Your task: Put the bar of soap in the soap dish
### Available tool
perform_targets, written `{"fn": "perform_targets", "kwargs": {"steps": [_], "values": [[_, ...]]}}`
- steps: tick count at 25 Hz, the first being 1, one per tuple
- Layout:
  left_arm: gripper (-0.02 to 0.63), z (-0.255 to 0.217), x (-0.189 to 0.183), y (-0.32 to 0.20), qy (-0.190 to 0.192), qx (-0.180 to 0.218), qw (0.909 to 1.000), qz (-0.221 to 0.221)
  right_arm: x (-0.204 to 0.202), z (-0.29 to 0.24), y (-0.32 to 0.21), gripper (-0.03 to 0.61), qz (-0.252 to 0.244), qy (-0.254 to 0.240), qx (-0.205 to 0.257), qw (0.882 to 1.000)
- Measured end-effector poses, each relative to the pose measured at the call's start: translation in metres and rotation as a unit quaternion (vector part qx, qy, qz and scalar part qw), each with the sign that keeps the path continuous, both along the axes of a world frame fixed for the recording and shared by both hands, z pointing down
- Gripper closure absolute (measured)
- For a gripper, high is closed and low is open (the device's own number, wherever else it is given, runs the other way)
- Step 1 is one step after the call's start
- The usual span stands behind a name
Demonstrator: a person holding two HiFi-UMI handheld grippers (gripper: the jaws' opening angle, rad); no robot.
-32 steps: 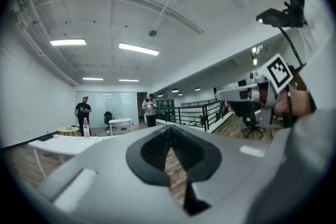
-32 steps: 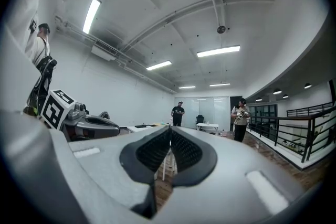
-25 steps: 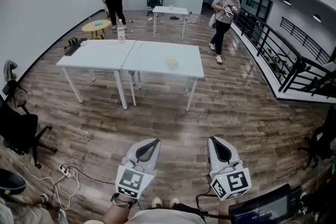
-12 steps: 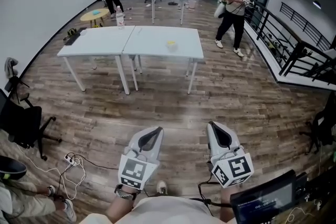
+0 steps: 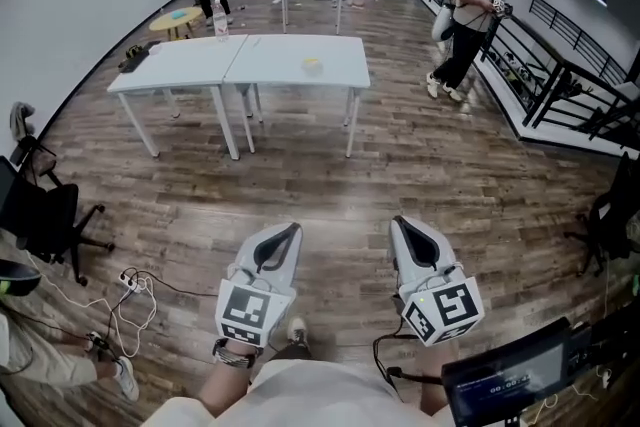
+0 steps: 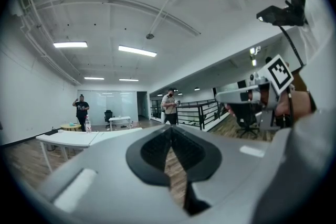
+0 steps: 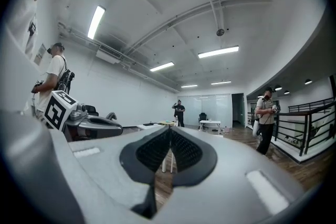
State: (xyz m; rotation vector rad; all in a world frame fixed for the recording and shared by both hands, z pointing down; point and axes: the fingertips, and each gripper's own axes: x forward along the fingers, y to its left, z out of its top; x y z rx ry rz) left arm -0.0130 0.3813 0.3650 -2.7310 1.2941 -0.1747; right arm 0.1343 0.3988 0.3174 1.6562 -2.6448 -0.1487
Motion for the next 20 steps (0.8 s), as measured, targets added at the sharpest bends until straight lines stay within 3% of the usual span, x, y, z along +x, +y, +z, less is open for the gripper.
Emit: {"fn": "perform_targets", "kwargs": {"steps": [11,20], "values": [[0.606,0.013,0.028,0.087,-0.01,-0.015,0.9998,-0.002,0.03,0.011,0.073,0.575,-0.007,-0.005,-0.011,1.0],[0.606,-0.002,0.032,0.111,-0.009,-0.001,1.0,0.004,0.031,0.002,0.099,0.575,-0.004,-0.005,-0.007,1.0]]}}
